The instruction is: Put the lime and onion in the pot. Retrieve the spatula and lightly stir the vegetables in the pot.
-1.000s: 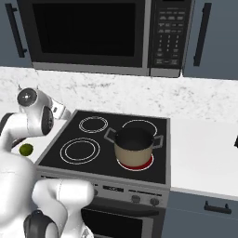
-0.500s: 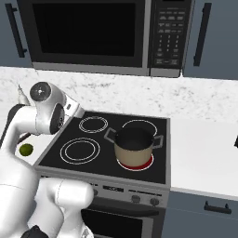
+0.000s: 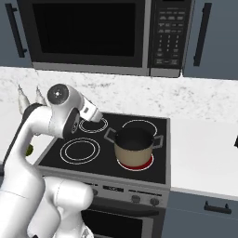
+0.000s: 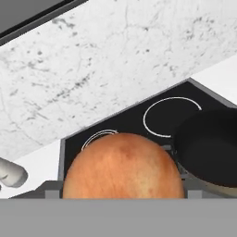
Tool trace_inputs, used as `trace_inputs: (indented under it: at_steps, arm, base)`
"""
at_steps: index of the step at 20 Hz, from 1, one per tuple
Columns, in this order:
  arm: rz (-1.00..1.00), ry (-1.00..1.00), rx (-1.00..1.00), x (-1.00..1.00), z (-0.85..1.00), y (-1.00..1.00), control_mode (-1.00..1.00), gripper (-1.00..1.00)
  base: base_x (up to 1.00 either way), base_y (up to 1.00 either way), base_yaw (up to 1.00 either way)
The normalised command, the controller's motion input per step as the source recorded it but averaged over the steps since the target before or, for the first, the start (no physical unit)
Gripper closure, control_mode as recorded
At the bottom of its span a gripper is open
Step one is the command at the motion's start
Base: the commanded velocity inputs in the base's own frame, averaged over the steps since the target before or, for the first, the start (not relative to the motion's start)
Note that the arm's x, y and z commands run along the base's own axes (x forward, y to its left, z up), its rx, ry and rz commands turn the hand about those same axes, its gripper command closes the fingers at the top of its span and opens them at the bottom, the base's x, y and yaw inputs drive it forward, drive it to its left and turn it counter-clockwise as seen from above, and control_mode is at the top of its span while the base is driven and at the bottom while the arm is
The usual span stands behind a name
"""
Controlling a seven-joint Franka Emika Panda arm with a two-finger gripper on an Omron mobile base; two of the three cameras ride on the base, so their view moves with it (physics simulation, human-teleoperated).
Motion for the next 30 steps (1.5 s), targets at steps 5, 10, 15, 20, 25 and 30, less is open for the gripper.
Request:
trace_inputs:
  at_steps: [5, 10, 15, 20, 25, 30]
  arm:
    - [-0.07, 0.00, 0.00, -0.13, -0.18, -0.89, -1.00, 1.00]
    - [-0.06, 0.00, 0.00, -0.26, -0.17, -0.88, -1.00, 1.00]
    - [-0.04, 0.05, -0.01, -0.04, -0.18, -0.47, -1.00, 1.00]
    - [0.00, 0.15, -0.06, 0.01, -0.30, -0.11, -1.00, 1.00]
    - [0.00, 0.14, -0.08, 0.01, -0.36, 0.00, -1.00, 1.00]
    - [0.00, 0.01, -0.03, 0.20, -0.52, -0.07, -1.00, 1.00]
  base:
    - [0.00, 0.00, 0.00]
    - [0.00, 0.00, 0.00]
    - [0.00, 0.00, 0.00]
    - [0.00, 0.00, 0.00]
    - [0.00, 0.00, 0.00]
    - [0.00, 0.00, 0.00]
